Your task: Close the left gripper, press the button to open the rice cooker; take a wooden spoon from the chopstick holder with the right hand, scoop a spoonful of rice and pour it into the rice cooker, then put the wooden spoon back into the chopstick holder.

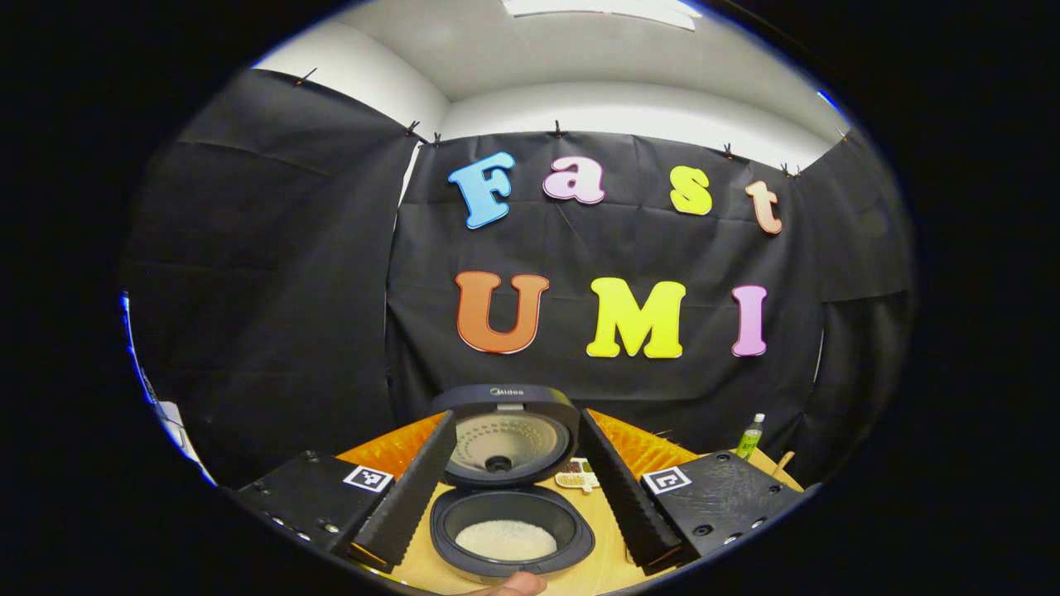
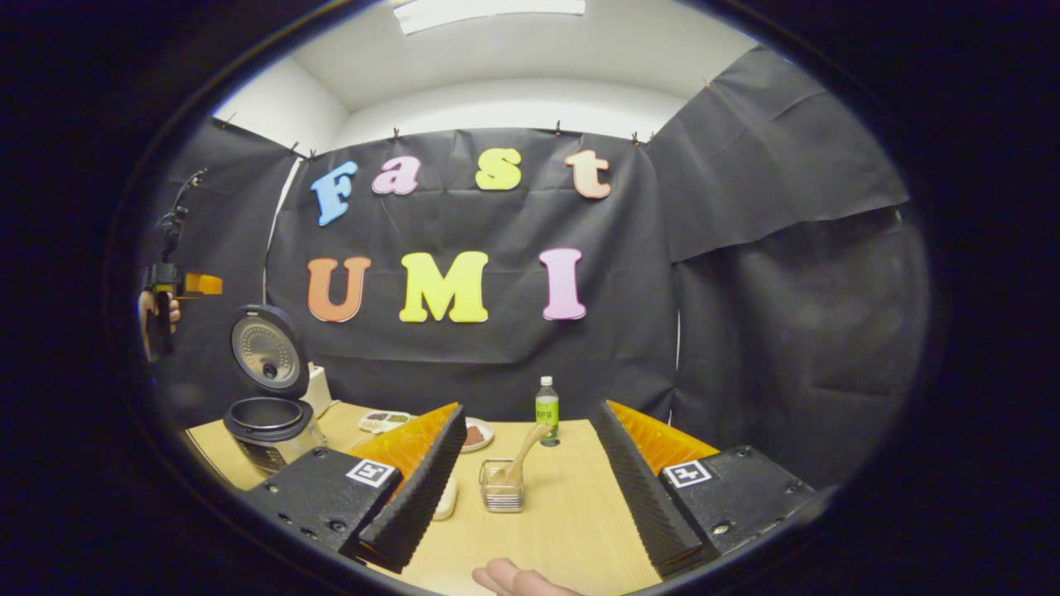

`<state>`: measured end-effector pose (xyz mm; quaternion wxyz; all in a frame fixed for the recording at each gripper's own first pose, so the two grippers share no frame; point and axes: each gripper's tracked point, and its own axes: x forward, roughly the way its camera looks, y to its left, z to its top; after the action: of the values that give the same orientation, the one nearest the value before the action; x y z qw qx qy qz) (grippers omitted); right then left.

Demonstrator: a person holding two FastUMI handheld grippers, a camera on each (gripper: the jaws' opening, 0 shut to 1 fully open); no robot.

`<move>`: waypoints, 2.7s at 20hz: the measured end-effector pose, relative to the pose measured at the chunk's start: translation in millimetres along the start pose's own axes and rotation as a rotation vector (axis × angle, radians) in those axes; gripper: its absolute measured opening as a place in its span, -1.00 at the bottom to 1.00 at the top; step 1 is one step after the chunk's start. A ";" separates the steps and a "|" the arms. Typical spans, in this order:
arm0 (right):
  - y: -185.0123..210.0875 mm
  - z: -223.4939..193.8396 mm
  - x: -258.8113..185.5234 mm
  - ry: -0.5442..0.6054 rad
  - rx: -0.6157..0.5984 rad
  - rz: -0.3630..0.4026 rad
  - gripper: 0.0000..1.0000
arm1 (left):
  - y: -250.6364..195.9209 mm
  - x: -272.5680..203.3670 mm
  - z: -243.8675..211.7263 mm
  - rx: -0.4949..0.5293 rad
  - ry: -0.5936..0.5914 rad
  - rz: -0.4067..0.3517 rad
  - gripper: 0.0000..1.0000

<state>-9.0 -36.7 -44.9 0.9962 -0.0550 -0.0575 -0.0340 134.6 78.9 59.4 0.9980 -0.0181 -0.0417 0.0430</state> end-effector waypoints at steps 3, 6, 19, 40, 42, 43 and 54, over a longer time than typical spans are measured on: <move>-10.5 -0.4 -5.0 0.002 -0.007 0.007 1.00 | 4.2 43.5 7.9 -0.012 -0.016 0.014 0.88; -22.7 -2.7 -2.0 0.004 0.000 0.002 1.00 | 6.5 86.5 12.8 -0.016 -0.054 0.017 0.88; -18.8 -24.7 4.8 0.022 0.073 0.058 1.00 | 35.4 165.5 -36.0 0.052 0.068 0.104 0.67; 8.5 -68.7 24.2 0.113 0.038 0.094 0.98 | 13.6 75.6 -87.4 0.015 0.122 0.096 0.94; 8.8 -71.6 22.4 0.103 0.025 0.096 0.97 | 12.3 66.6 -98.6 0.013 0.140 0.094 0.99; 11.7 -73.1 21.5 0.101 0.019 0.103 0.98 | 10.3 62.0 -105.1 0.019 0.148 0.085 0.99; 19.5 -80.2 25.1 0.076 -0.018 0.118 0.97 | -3.5 31.1 -195.5 0.016 0.312 0.009 0.96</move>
<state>26.2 -28.0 -123.2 0.9975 -0.0658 -0.0163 0.0224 182.3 71.8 -132.6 0.9923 -0.0168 0.1144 0.0445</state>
